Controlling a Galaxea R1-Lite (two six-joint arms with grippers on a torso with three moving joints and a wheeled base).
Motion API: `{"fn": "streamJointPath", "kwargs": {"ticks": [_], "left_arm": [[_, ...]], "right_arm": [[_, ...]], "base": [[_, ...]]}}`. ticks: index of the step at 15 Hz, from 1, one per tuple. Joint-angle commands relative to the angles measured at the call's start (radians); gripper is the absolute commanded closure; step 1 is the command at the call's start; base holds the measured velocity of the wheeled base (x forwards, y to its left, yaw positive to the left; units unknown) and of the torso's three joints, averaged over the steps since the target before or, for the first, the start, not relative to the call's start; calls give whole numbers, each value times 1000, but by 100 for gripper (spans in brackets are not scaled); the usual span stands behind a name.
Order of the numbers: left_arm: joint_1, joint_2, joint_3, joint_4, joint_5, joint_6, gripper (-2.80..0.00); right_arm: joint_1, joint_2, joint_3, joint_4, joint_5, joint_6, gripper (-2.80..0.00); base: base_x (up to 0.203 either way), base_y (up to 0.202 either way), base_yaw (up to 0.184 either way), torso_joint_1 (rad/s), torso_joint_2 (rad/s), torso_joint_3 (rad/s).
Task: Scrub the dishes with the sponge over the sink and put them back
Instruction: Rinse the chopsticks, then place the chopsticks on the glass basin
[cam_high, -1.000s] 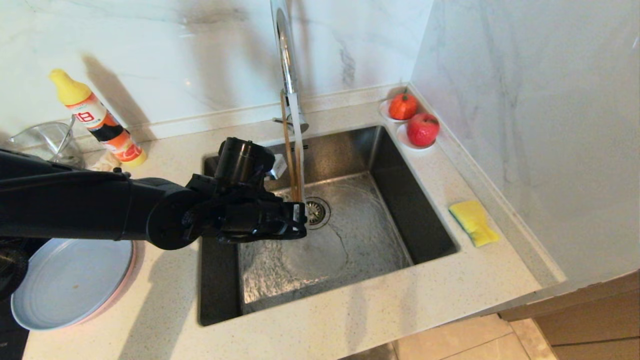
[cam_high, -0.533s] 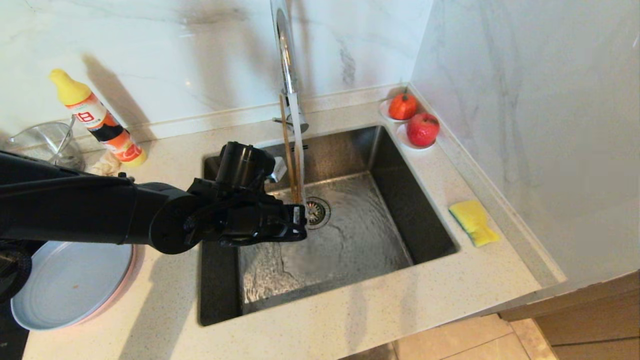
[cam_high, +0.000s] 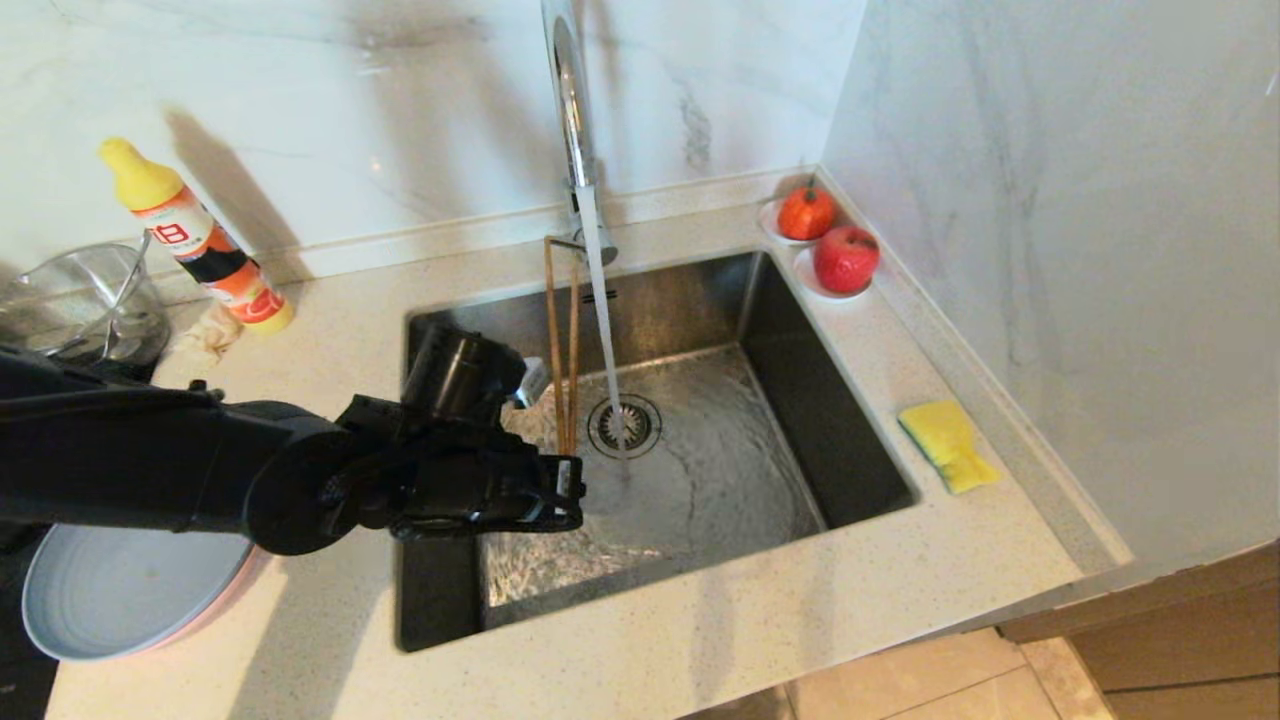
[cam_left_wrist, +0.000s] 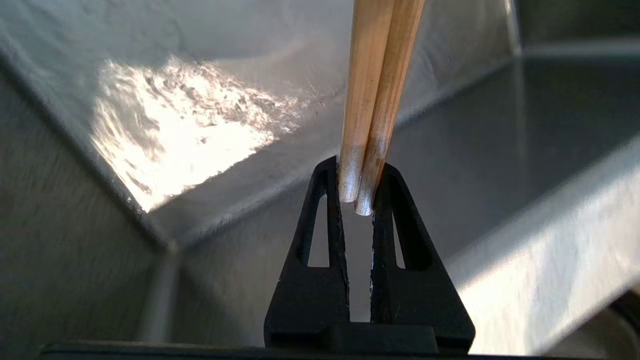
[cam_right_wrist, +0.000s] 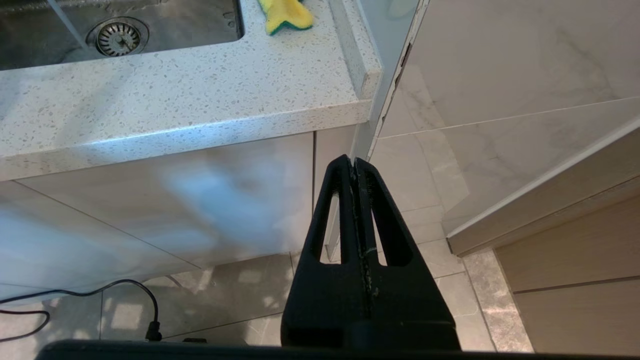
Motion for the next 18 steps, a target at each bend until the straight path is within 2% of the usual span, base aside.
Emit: {"fn": "streamJointPath", "kwargs": {"ticks": [1, 2, 5, 6, 8, 10, 14, 18], "left_arm": [[-1, -80, 31, 35, -3, -9, 0], [-1, -106, 45, 48, 3, -18, 0], [0, -224, 82, 97, 65, -99, 0], [0, -276, 90, 117, 97, -124, 0], [3, -378, 116, 126, 209, -152, 0], [3, -474, 138, 127, 322, -161, 0], [2, -615, 212, 122, 460, -149, 0], [5, -726, 202, 106, 509, -155, 0]], "right_arm": [[0, 0, 1, 0, 0, 0, 0], [0, 0, 1, 0, 0, -1, 0], [0, 0, 0, 0, 0, -1, 0], [0, 0, 0, 0, 0, -1, 0], [0, 0, 1, 0, 0, -1, 0], [0, 0, 0, 0, 0, 1, 0], [0, 0, 0, 0, 0, 1, 0], [0, 0, 0, 0, 0, -1, 0]], "base": [[0, 0, 0, 0, 0, 0], [0, 0, 0, 0, 0, 0], [0, 0, 0, 0, 0, 0], [0, 0, 0, 0, 0, 0], [0, 0, 0, 0, 0, 0], [0, 0, 0, 0, 0, 0], [0, 0, 0, 0, 0, 0], [0, 0, 0, 0, 0, 0]]}}
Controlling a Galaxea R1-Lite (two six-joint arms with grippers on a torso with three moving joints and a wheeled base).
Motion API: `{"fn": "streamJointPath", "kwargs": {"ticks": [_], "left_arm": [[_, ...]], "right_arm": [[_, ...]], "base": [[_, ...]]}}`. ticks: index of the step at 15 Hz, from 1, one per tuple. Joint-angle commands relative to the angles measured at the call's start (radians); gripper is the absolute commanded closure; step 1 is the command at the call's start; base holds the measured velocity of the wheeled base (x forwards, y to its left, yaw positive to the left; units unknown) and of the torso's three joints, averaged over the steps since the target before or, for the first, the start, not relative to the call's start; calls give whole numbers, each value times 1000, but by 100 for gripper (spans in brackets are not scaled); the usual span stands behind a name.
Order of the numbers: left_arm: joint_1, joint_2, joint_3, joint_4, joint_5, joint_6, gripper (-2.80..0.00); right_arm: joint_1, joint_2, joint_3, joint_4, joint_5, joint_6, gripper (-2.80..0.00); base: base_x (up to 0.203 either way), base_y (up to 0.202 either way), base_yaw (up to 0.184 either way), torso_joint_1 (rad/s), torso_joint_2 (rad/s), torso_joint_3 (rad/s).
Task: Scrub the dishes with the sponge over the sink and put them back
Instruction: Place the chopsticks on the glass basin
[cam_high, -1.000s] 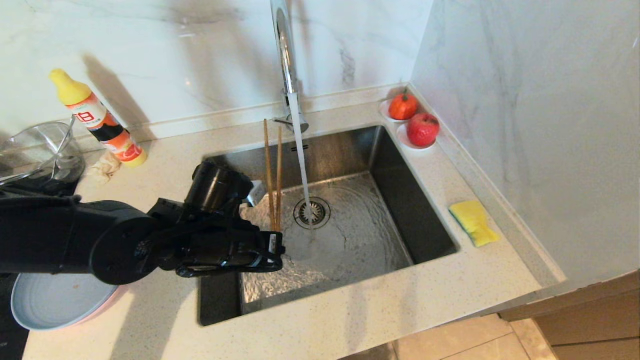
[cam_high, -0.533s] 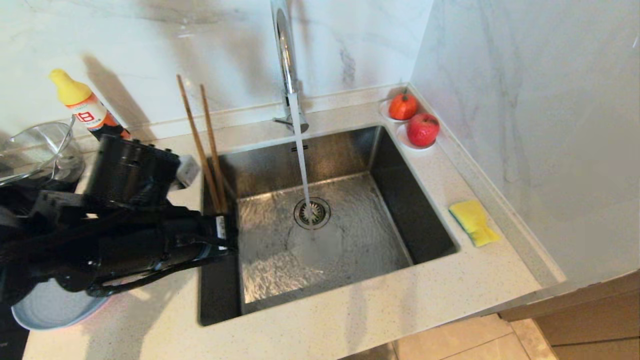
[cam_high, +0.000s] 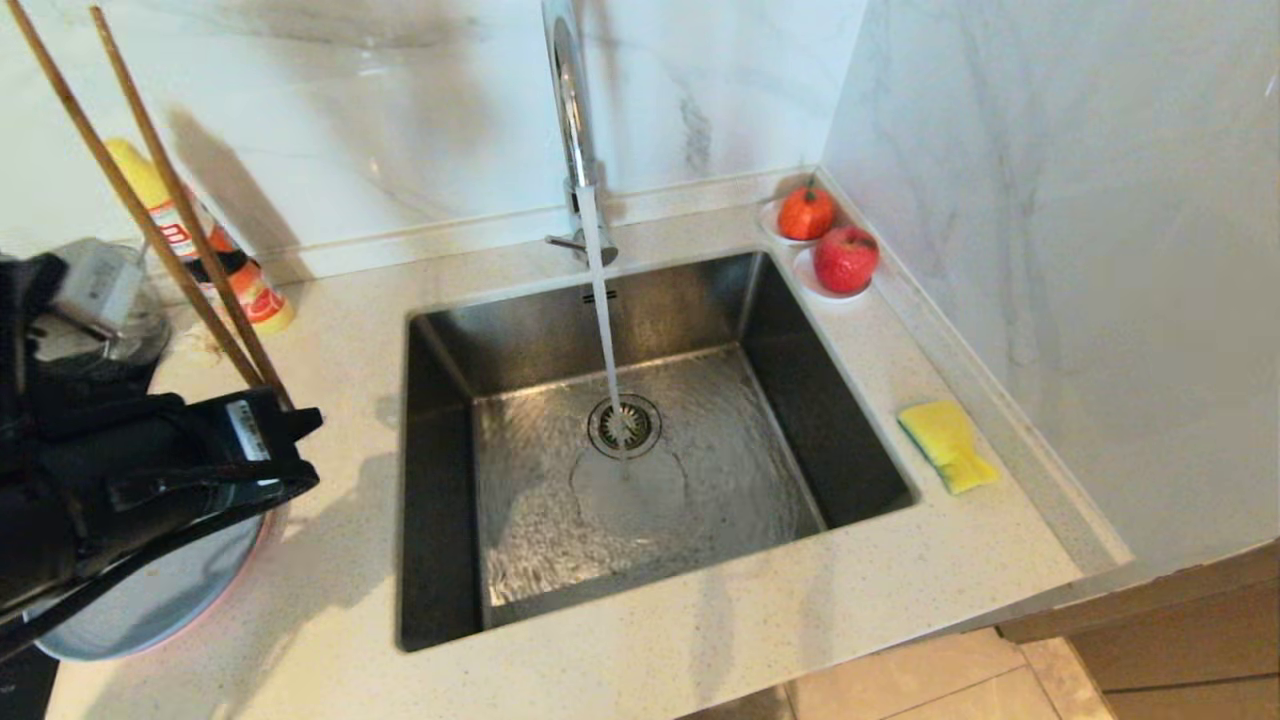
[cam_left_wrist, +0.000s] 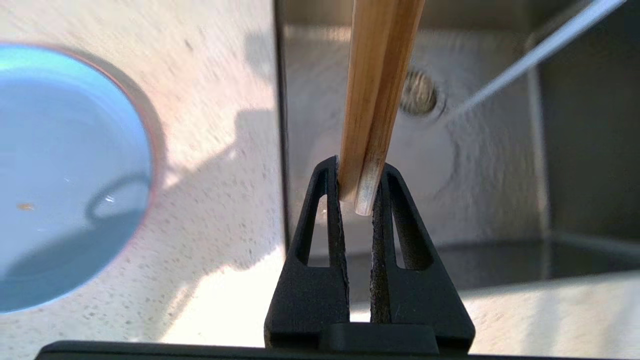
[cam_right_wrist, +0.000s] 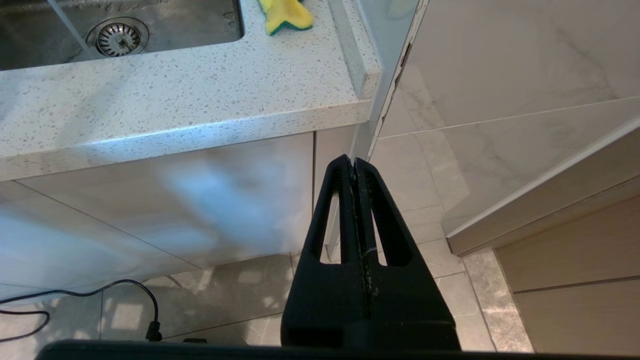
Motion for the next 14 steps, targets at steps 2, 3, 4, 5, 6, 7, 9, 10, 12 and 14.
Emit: {"fn": "streamJointPath", "kwargs": {"ticks": [2, 3, 4, 5, 6, 7, 9, 10, 12, 14], "left_arm": [[13, -100, -68, 8, 95, 19, 0], [33, -105, -97, 9, 124, 48, 0], [74, -106, -126, 9, 143, 81, 0], [119, -101, -163, 9, 151, 111, 0], [159, -96, -205, 9, 154, 139, 0], [207, -81, -257, 9, 156, 166, 0], [332, -14, -369, 10, 157, 189, 0], [393, 20, -415, 9, 157, 193, 0], [519, 69, -470, 2, 153, 194, 0], [652, 136, -520, -17, 139, 189, 0]], "right_arm": [[0, 0, -1, 0, 0, -1, 0], [0, 0, -1, 0, 0, -1, 0], [0, 0, -1, 0, 0, -1, 0], [0, 0, -1, 0, 0, 0, 0], [0, 0, 1, 0, 0, -1, 0], [0, 0, 0, 0, 0, -1, 0], [0, 0, -1, 0, 0, -1, 0], [0, 0, -1, 0, 0, 0, 0], [0, 0, -1, 0, 0, 0, 0], [0, 0, -1, 0, 0, 0, 0]], "base": [[0, 0, 0, 0, 0, 0], [0, 0, 0, 0, 0, 0], [0, 0, 0, 0, 0, 0], [0, 0, 0, 0, 0, 0], [0, 0, 0, 0, 0, 0], [0, 0, 0, 0, 0, 0], [0, 0, 0, 0, 0, 0], [0, 0, 0, 0, 0, 0], [0, 0, 0, 0, 0, 0], [0, 0, 0, 0, 0, 0]]}}
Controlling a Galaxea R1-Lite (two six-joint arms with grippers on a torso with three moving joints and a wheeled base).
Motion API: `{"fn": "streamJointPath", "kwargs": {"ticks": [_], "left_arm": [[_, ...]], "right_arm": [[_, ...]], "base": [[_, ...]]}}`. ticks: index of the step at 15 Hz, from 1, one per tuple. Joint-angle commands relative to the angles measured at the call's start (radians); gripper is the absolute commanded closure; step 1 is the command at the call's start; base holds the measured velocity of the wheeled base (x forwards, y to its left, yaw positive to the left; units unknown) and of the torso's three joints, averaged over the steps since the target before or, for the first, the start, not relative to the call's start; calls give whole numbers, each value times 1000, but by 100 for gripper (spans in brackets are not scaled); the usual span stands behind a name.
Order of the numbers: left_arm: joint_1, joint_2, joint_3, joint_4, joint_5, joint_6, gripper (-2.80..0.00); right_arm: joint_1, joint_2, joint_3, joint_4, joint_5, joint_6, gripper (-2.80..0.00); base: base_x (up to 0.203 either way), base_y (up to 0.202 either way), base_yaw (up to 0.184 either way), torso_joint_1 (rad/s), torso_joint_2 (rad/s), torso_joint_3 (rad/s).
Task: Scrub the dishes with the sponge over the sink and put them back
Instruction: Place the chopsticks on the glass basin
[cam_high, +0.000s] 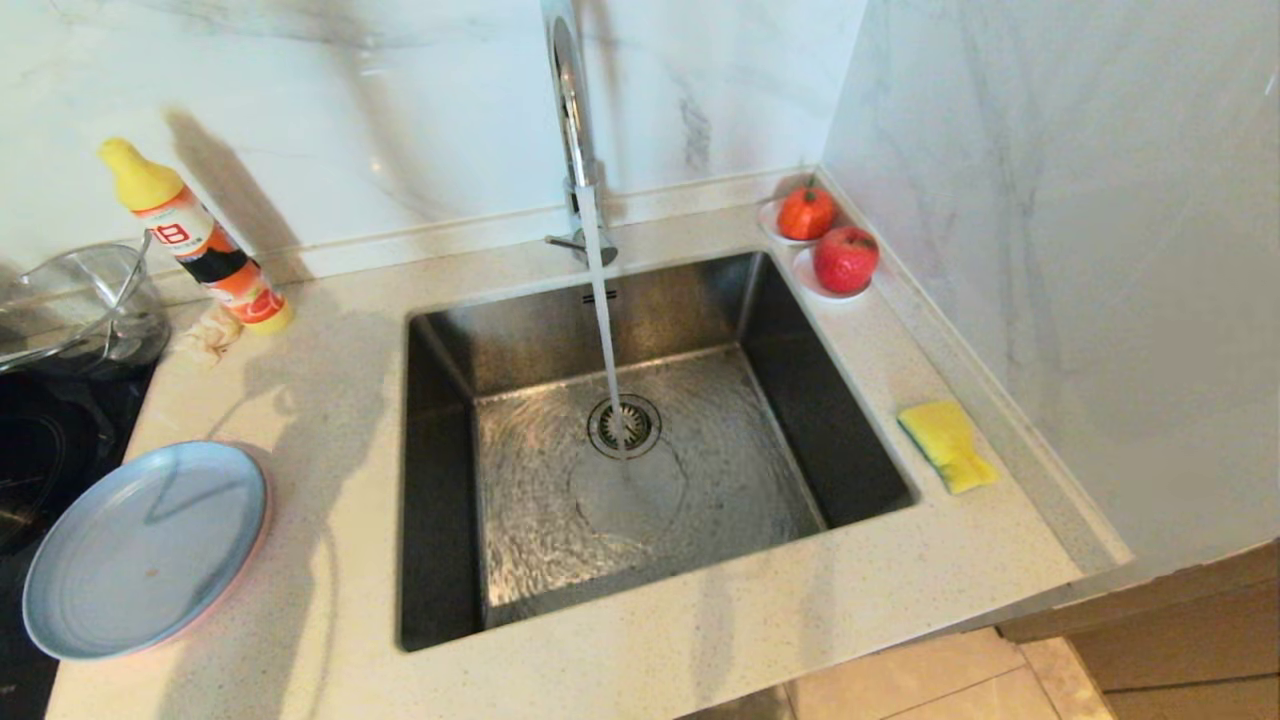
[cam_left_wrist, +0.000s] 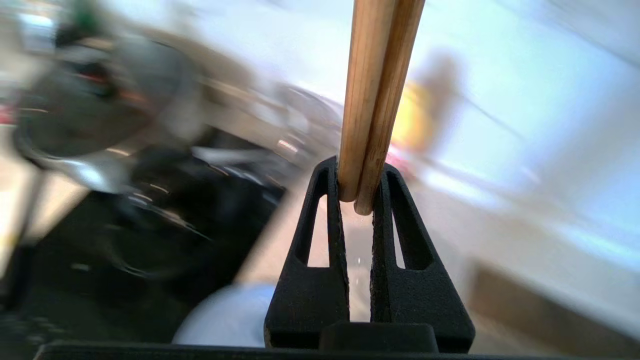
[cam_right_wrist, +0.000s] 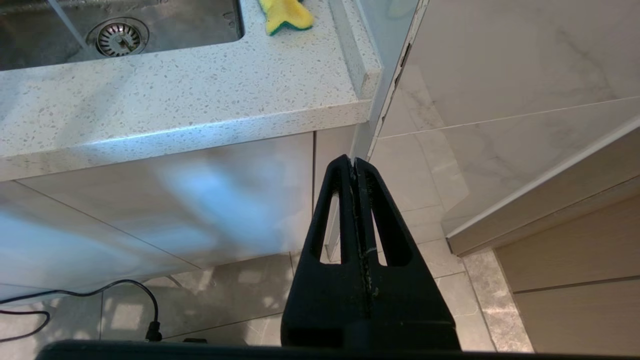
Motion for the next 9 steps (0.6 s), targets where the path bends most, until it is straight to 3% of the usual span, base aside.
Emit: {"fn": "streamJointPath", "kwargs": {"ticks": [1, 3, 5, 9], "left_arm": [[155, 126, -58, -45, -18, -7, 0], [257, 202, -60, -151, -59, -10, 0], [337, 247, -48, -232, -153, -22, 0], [451, 404, -21, -390, -233, -33, 0]], "right_arm": [[0, 0, 2, 0, 1, -1, 0], [0, 0, 1, 0, 1, 0, 0], [0, 0, 1, 0, 1, -1, 0], [0, 0, 0, 0, 1, -1, 0]], "base": [[0, 0, 0, 0, 0, 0], [0, 0, 0, 0, 0, 0], [0, 0, 0, 0, 0, 0], [0, 0, 0, 0, 0, 0]]}}
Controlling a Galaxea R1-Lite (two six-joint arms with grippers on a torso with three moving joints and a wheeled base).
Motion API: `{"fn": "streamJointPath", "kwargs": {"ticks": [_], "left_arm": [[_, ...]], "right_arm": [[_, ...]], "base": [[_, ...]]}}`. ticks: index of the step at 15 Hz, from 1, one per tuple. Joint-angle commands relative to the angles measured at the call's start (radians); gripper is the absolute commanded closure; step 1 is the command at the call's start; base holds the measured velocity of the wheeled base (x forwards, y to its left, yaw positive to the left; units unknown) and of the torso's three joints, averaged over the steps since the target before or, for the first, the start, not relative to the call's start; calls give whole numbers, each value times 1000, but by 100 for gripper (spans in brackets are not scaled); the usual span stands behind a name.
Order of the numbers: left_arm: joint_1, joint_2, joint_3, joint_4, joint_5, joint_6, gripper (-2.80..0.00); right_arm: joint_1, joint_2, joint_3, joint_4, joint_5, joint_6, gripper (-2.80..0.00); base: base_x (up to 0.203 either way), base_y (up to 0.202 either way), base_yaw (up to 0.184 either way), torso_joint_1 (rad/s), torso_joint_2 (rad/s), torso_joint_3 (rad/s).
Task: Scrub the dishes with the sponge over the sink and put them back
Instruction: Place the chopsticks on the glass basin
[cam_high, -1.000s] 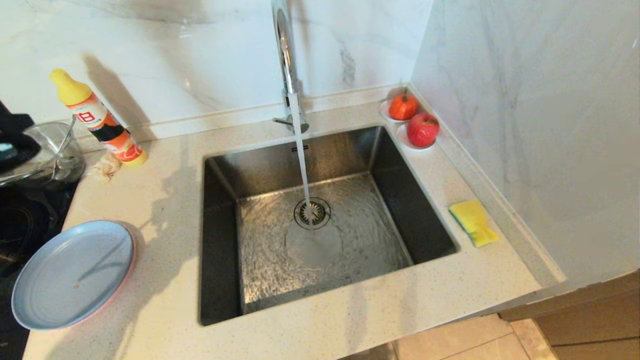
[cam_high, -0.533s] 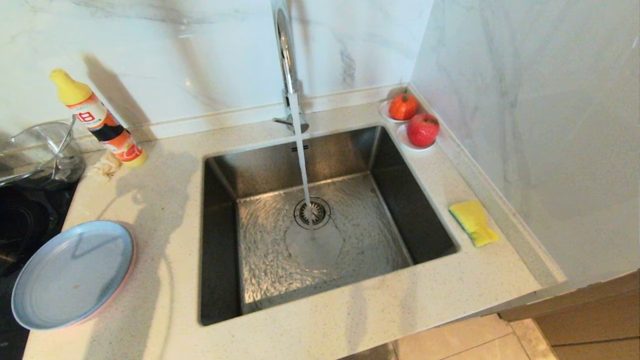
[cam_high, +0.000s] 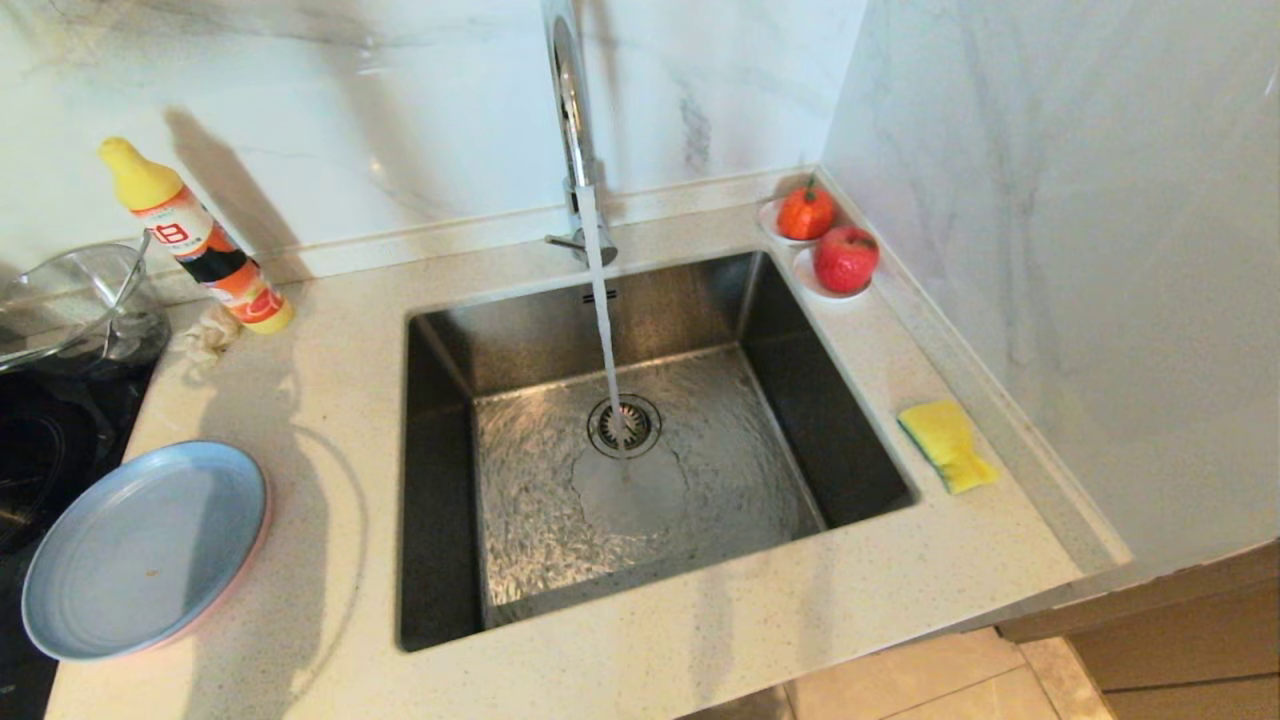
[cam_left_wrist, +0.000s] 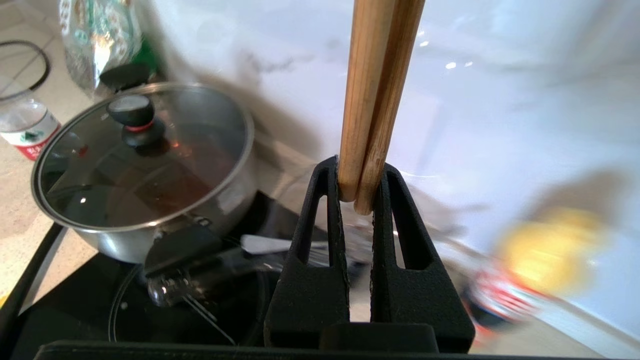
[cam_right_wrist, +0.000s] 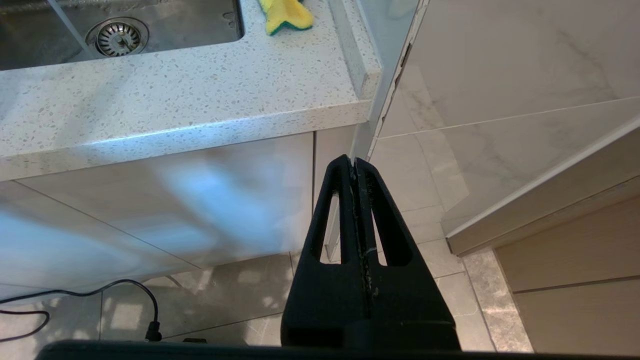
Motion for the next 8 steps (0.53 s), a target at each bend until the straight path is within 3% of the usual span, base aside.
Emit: {"fn": "streamJointPath", "kwargs": {"ticks": [1, 8], "left_arm": [[52, 132, 20, -60, -19, -3, 0], [81, 312, 46, -72, -34, -30, 0]], "right_arm": [[0, 0, 0, 0, 0, 0, 0], [0, 0, 0, 0, 0, -1, 0]], "base": [[0, 0, 0, 0, 0, 0], [0, 0, 0, 0, 0, 0]]}}
